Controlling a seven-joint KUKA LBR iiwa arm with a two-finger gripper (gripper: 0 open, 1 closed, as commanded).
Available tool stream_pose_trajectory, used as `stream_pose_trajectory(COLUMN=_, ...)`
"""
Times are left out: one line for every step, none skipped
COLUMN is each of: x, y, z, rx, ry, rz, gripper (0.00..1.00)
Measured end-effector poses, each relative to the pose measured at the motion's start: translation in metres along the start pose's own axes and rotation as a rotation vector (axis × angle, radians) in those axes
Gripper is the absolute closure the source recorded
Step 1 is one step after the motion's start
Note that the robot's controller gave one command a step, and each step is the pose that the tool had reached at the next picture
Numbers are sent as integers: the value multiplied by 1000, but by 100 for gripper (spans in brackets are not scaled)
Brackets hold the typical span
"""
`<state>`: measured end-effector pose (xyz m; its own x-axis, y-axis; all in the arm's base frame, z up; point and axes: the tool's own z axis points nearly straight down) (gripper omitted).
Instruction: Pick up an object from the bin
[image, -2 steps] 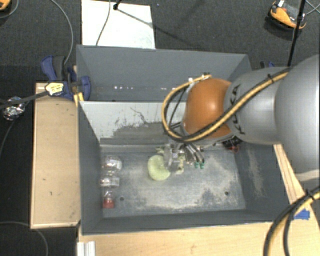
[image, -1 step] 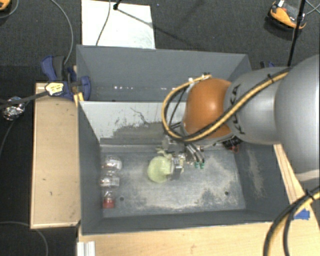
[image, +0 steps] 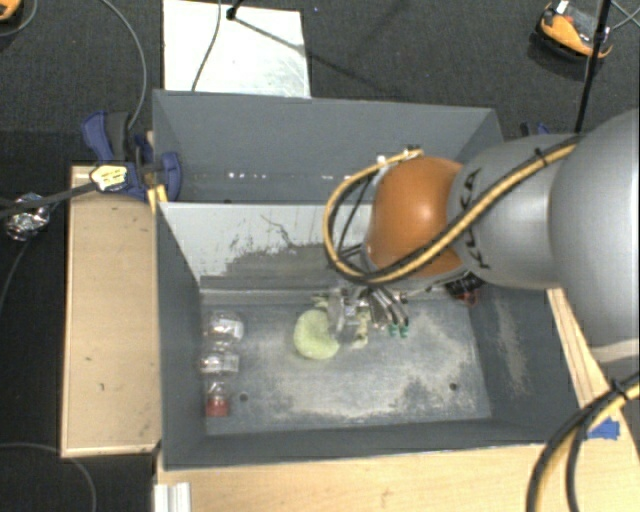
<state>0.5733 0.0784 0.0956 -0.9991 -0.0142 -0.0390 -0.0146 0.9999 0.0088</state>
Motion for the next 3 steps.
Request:
stream_pose_trajectory(x=0, y=0, z=0, rx=0, ry=0, rz=1, gripper=0)
stream_pose_trajectory(x=0, y=0, z=0, rx=0, ry=0, rz=1, gripper=100)
stream_pose_trajectory(x=0, y=0, z=0, rx=0, ry=0, rz=2, gripper=0)
